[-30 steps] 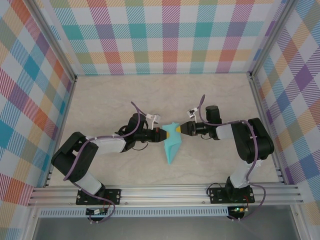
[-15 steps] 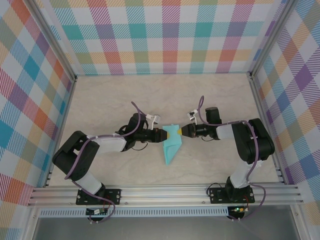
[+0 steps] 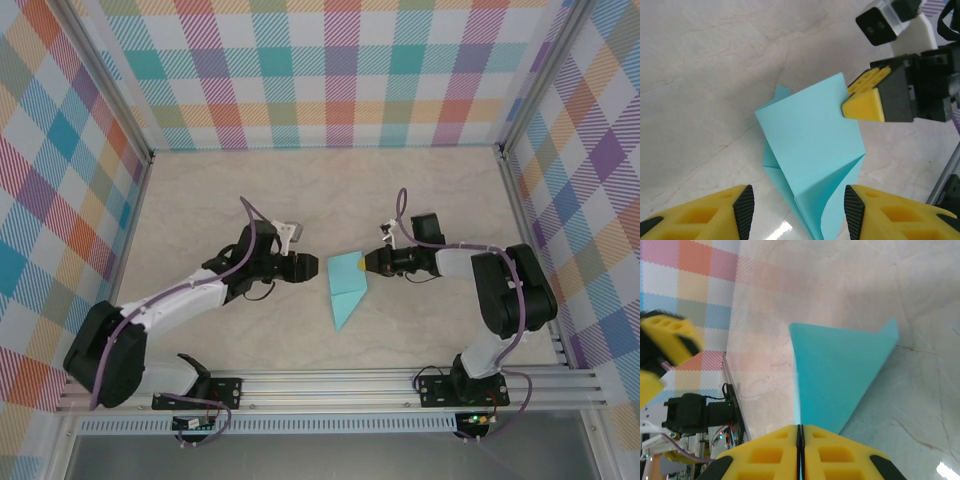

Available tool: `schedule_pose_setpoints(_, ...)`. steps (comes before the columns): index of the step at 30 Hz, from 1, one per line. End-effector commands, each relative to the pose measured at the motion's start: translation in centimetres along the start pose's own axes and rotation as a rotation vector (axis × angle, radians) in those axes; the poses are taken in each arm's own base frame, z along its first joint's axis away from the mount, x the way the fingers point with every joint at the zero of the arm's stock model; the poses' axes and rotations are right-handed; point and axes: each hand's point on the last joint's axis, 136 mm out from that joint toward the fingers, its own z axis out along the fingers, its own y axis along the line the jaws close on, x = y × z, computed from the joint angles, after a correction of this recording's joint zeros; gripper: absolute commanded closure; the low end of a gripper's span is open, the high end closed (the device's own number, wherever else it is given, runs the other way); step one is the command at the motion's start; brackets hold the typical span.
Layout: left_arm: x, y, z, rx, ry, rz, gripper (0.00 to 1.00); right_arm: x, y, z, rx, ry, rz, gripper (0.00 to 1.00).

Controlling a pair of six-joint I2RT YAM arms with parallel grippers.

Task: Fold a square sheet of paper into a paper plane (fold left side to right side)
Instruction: Fold the wing for the fifth time at the center of the table.

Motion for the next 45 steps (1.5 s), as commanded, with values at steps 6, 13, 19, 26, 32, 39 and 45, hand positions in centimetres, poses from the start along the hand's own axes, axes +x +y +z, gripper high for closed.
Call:
schedule_pose_setpoints(6,5.9,-4.8,-0.7,-0.132,0.101,0.181,0.47,-0.7,-0.5,-0.2,0.137,-0.001,0.216,0.90)
schedule_pose_setpoints(13,9.1,-7.4,2.9,-0.257,0.174,0.301,0.46,-0.7,-0.1,0.5,0.168,0.022,0.247,0.90)
schedule_pose_setpoints(19,9.3,-6.8,5.3,-0.403,0.222,0.319,0.46,-0.4,-0.3,0.8,0.188,0.031,0.265,0.90)
schedule_pose_setpoints(26,9.4,-5.7,6.6,-0.559,0.238,0.362,0.46,-0.2,-0.4,1.2,0.187,0.044,0.277,0.90)
schedule_pose_setpoints(32,9.9,-4.9,7.3,-0.641,0.263,0.387,0.48,-0.2,-0.6,1.4,0.191,0.050,0.290,0.90)
schedule_pose_setpoints(39,10.5,-4.1,8.2,-0.700,0.285,0.376,0.54,-0.2,-0.7,1.5,0.193,0.053,0.295,0.90)
schedule_pose_setpoints(45,10.5,-3.6,8.4,-0.755,0.293,0.378,0.60,-0.1,-0.8,1.6,0.193,0.059,0.297,0.90)
